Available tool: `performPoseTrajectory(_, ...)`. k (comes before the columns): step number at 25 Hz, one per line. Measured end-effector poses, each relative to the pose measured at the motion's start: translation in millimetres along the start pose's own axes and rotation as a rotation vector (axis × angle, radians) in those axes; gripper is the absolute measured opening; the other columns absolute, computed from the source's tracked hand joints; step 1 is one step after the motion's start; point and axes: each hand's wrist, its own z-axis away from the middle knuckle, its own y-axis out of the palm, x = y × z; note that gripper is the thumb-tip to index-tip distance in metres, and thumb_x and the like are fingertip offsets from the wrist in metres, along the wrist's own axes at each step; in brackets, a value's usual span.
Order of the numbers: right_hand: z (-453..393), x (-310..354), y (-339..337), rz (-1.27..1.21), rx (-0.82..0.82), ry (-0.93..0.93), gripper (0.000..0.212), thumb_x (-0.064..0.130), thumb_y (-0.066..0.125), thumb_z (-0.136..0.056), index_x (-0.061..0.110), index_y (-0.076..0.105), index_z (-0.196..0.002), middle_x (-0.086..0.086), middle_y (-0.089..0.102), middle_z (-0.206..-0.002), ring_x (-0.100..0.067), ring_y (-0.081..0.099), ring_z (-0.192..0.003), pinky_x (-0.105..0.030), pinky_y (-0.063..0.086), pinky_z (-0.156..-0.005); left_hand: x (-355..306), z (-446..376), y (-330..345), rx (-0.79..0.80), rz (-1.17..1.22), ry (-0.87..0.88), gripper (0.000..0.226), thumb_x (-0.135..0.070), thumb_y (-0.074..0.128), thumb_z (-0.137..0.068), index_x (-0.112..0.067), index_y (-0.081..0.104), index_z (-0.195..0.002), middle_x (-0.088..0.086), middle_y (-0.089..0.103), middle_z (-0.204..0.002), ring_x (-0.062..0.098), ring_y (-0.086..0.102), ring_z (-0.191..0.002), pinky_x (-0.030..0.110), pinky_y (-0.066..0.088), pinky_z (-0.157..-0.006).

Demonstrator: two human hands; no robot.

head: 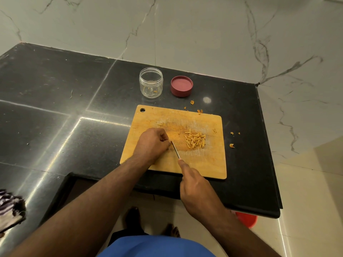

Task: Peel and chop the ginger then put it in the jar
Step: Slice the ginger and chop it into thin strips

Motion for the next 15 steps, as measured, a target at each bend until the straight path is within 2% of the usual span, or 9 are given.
performPoseTrajectory(2,7,-3,-1,-0.002,-0.018,0.016,0.055,0.021,0.036,-0.104,0.031,0.019,-0.155,0.005,0.051,-0.116,-0.012,0.054,-0.083,-0.032,0.051,-0.072,1,-1,0,0.001,0.004,-0.008,0.006,-0.024,0.073,-0.087,-0.021,0.073,-0.092,-0.008,0.064,-0.085,0.006,0.055,-0.075,0.018,0.038,-0.056)
performPoseTrajectory(6,10,-10,-6,0.019,-0.128,-0.049,0.054,0.013,0.039,-0.102,0.022,0.026,-0.154,0.005,0.052,-0.111,-0.013,0.054,-0.071,-0.028,0.051,-0.062,6,-2,1,0.025,0.017,-0.008,0.012,-0.023,0.072,-0.088,-0.019,0.074,-0.100,-0.006,0.068,-0.095,0.006,0.057,-0.082,0.017,0.040,-0.061)
performPoseTrajectory(10,0,-4,-8,-0.066,-0.101,-0.039,0.054,0.016,0.038,-0.103,0.025,0.024,-0.155,0.004,0.052,-0.124,-0.010,0.055,-0.096,-0.023,0.049,-0.081,7,-1,1,0.015,0.018,0.012,0.012,-0.021,0.071,-0.089,-0.018,0.075,-0.100,-0.005,0.069,-0.096,0.006,0.057,-0.082,0.014,0.038,-0.059)
performPoseTrajectory(11,-4,-2,-7,-0.064,-0.079,-0.040,0.055,0.016,0.038,-0.103,0.025,0.023,-0.155,0.002,0.051,-0.128,-0.010,0.054,-0.101,-0.026,0.049,-0.086,7,-1,1,0.011,0.014,0.018,0.011,-0.021,0.071,-0.089,-0.018,0.075,-0.098,-0.006,0.069,-0.095,0.006,0.057,-0.081,0.013,0.037,-0.059)
performPoseTrajectory(15,-13,5,-7,-0.047,-0.027,-0.037,0.054,0.020,0.035,-0.103,0.027,0.021,-0.155,0.000,0.050,-0.132,-0.015,0.054,-0.103,-0.036,0.049,-0.088,7,-2,1,0.009,0.021,0.014,0.006,-0.020,0.071,-0.088,-0.020,0.076,-0.092,-0.008,0.069,-0.089,0.005,0.056,-0.074,0.014,0.033,-0.056)
